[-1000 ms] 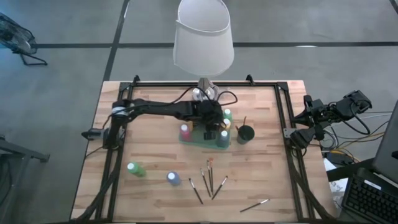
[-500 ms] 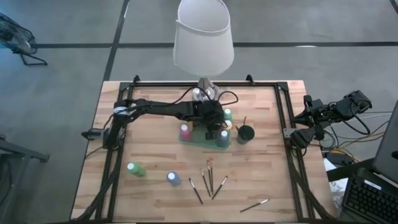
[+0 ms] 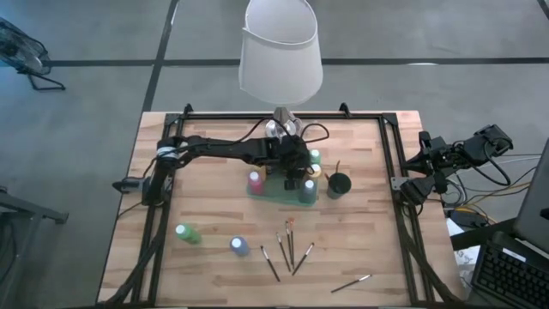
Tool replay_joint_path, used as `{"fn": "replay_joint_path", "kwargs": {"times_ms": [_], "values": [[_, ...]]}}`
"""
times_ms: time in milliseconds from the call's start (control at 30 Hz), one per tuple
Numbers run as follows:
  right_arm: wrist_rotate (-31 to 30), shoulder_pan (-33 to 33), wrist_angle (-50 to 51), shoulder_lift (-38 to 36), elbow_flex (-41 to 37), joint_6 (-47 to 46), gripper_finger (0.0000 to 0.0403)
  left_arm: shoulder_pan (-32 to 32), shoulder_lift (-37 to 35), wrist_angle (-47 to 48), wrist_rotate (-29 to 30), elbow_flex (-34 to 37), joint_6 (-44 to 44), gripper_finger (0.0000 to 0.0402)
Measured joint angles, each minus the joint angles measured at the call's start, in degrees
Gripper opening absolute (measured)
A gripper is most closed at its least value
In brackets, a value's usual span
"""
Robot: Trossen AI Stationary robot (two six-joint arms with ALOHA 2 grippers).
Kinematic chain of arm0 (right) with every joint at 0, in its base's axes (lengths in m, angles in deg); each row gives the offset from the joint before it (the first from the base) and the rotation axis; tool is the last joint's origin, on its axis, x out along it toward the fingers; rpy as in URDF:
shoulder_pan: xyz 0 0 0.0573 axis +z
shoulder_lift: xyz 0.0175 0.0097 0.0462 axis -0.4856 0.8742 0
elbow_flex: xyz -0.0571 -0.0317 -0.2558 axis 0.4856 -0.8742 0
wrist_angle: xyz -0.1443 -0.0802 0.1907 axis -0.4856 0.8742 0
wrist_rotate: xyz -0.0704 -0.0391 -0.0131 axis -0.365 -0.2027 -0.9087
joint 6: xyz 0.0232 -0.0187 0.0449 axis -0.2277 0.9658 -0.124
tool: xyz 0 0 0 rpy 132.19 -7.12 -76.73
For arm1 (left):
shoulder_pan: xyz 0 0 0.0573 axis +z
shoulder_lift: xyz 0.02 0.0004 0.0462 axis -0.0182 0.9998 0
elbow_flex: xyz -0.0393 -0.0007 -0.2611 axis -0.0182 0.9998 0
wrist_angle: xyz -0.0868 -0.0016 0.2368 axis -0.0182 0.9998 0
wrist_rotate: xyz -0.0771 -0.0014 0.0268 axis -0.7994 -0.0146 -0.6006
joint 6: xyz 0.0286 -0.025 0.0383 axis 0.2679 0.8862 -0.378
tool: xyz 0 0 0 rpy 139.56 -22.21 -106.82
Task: Pick & Place Paint Supplies
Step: Put the orange paint bottle into the green bin
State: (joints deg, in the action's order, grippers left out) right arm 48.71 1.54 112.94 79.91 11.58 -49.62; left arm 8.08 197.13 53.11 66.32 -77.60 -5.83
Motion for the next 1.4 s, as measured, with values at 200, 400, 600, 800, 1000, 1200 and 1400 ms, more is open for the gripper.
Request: {"fn": "replay_joint_path", "kwargs": {"times_ms": [200,400,600,800,1000,1200,1400], "values": [[-0.01,0.02,0.0,0.0,0.0,0.0,0.0008,-0.02,0.0,-0.11,-0.29,0.0,0.01,0.0162],[-0.02,0.02,0.0,0.0,0.0,0.0,0.0008,-0.06,-0.56,-0.1,-0.55,0.0,0.03,0.0163],[-0.01,0.02,0.0,0.0,0.0,0.0,0.0008,-0.09,-2.62,0.74,-0.6,-1.61,-0.73,0.0163],[-0.01,0.02,0.01,-0.01,0.0,0.0,0.0008,-0.09,-4.73,9.76,-0.65,-7.06,-3.49,0.0163],[0.0,0.02,0.0,0.0,0.02,0.0,0.0008,-0.09,-5.44,24.79,-0.54,-10.34,-7.46,0.0161],[0.0,0.0,0.0,0.0,0.02,0.0,0.0008,-0.25,-5.44,29.52,-0.52,-8.22,-7.5,0.0121],[-0.02,0.01,0.01,0.0,0.02,0.0,0.0008,-0.81,-5.26,23.78,-0.69,-7.45,-5.07,0.0049]]}}
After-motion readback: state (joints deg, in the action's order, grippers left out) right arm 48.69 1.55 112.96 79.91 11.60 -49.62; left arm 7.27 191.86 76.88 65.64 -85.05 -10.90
